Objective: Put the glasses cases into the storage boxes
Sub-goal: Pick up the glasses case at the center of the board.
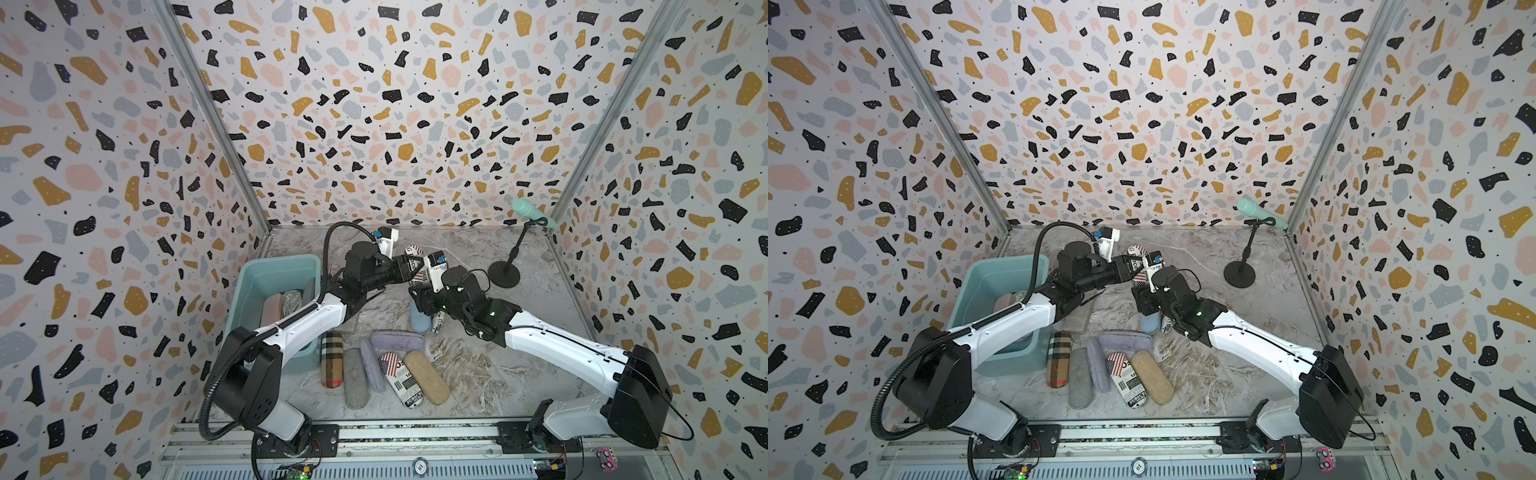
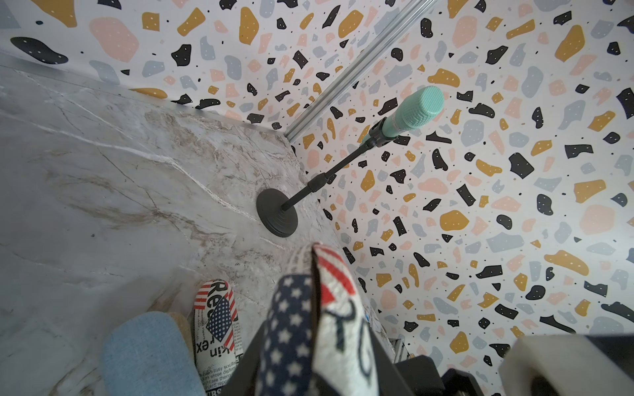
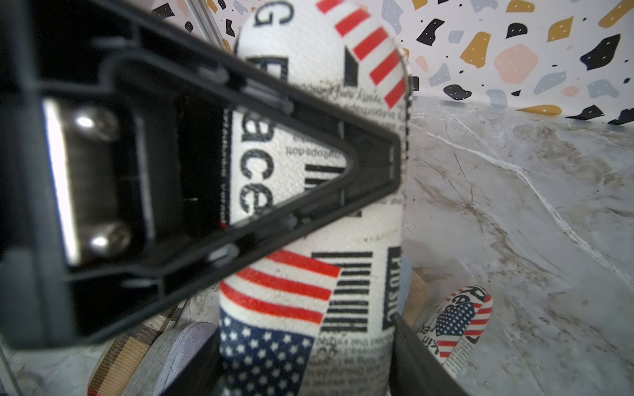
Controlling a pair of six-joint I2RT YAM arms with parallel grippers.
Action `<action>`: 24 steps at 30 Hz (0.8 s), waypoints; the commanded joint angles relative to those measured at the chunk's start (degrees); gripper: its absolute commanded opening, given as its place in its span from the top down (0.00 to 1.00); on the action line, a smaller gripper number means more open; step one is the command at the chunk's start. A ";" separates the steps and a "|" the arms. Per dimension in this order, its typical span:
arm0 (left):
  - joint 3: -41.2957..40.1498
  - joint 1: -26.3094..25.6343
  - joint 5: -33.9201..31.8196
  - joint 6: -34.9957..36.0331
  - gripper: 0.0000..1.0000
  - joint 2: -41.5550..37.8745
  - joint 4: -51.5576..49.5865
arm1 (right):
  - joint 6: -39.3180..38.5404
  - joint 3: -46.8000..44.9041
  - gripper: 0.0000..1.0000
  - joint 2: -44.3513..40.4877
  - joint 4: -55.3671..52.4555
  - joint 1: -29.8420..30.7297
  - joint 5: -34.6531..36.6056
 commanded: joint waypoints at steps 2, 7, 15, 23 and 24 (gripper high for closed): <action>0.36 0.00 0.89 0.71 0.67 -0.44 3.13 | 0.01 2.80 0.32 -1.15 2.73 0.25 -0.31; 1.67 0.42 -2.66 3.92 0.67 -1.27 -2.18 | 0.37 1.56 0.19 -2.94 0.47 0.40 -1.24; 5.51 4.74 -10.19 10.66 0.66 -4.33 -13.15 | 3.15 -6.38 0.18 -15.78 -5.54 1.56 1.04; 13.10 14.58 -20.96 15.56 0.66 -10.42 -33.95 | 2.51 -11.26 0.18 -22.29 -6.72 -3.44 3.21; 13.46 16.84 -21.17 15.89 0.66 -11.37 -36.74 | 2.76 -12.14 0.18 -22.52 -5.86 -4.49 1.97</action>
